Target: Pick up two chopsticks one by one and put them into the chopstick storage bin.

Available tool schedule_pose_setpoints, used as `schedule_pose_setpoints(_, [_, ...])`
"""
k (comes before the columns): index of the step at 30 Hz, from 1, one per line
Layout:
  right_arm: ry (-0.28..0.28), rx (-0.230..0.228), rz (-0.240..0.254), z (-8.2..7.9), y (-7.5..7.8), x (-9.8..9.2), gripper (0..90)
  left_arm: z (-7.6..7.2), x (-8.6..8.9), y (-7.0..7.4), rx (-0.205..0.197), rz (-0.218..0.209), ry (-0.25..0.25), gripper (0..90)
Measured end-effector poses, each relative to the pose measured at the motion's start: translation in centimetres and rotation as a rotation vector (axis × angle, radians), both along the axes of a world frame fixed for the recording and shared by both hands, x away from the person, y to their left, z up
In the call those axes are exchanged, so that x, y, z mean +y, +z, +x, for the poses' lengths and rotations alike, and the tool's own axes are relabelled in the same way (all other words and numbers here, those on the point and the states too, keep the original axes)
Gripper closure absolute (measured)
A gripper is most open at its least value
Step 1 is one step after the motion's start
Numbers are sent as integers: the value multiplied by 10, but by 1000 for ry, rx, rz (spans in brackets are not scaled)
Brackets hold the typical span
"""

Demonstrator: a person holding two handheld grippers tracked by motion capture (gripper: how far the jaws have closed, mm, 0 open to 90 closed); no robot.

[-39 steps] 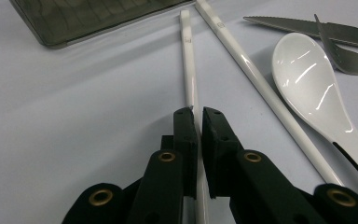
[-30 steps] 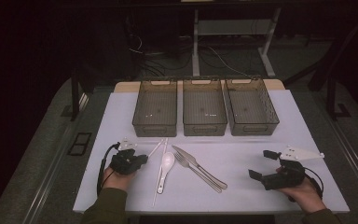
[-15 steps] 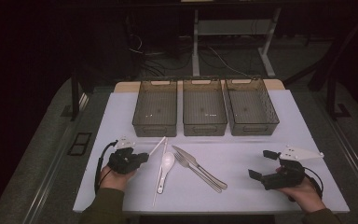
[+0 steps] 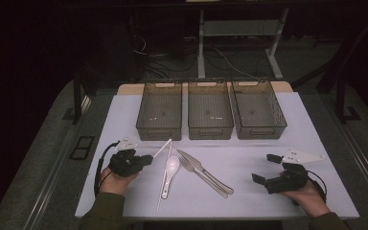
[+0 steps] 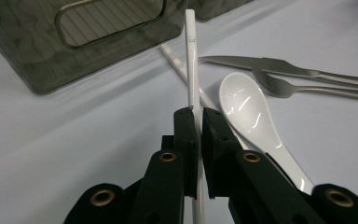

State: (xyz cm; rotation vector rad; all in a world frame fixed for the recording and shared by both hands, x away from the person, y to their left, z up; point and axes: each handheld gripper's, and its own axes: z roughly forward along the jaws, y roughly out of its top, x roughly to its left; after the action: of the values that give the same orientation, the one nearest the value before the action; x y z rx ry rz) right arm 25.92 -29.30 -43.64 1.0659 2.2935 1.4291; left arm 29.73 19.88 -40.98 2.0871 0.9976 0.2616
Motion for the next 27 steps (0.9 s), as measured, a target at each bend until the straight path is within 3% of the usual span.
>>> schedule_pose_setpoints(13, [-6, 2, -10, 0, 0, 0, 8, -3, -7, 24, -18, -42, -38, 840])
schedule_pose_setpoints(27, [-14, -1, 0, -2, 1, -1, 8, 27, -27, 60, -51, -39, -38, 840])
